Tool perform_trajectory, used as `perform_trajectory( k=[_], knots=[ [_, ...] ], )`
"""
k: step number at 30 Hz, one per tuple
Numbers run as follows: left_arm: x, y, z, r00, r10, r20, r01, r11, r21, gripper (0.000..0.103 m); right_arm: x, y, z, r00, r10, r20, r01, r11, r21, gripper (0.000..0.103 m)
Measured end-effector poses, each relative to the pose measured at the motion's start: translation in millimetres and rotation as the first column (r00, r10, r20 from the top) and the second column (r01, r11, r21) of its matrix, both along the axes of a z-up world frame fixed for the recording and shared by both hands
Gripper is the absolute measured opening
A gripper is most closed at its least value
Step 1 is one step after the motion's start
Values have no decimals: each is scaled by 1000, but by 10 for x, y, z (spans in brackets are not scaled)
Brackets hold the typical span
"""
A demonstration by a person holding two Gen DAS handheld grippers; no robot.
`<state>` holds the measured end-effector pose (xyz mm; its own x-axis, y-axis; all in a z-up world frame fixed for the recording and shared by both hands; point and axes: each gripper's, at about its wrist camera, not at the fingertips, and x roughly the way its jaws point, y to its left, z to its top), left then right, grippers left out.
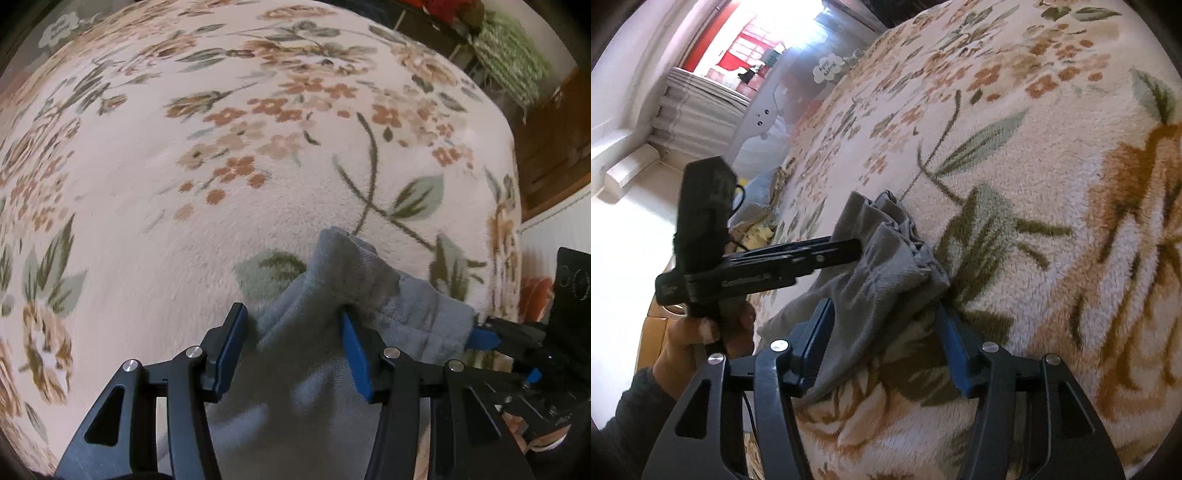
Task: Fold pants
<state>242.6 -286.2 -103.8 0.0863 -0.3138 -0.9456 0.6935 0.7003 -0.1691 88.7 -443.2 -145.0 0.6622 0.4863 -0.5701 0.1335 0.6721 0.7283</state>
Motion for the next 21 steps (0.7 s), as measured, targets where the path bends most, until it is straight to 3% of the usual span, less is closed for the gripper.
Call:
perform_trajectory(
  k=[8,14,16,18,20,21],
  knots=[
    [7,-140,-42,997,-68,23,67,997,50,52,-21,24,-28,999,-9,45,10,1000,-19,57],
    [-17,-155,-37,997,-70,17,70,997,28,50,-33,-74,-59,996,-48,77,41,994,97,63],
    [34,-122,-61,998,-65,-9,65,998,12,50,-28,-61,-63,996,-41,77,35,997,72,62],
    [43,-116,-74,998,-63,-15,63,998,4,50,-25,-4,-41,997,-19,73,19,1000,-9,58],
    [40,-92,-82,997,-72,-13,72,997,-9,41,-24,36,-42,998,-8,64,12,998,-58,38],
    [22,-95,-78,997,-81,-16,81,996,-25,32,-20,31,-61,998,-6,55,9,998,-60,30]
  ],
)
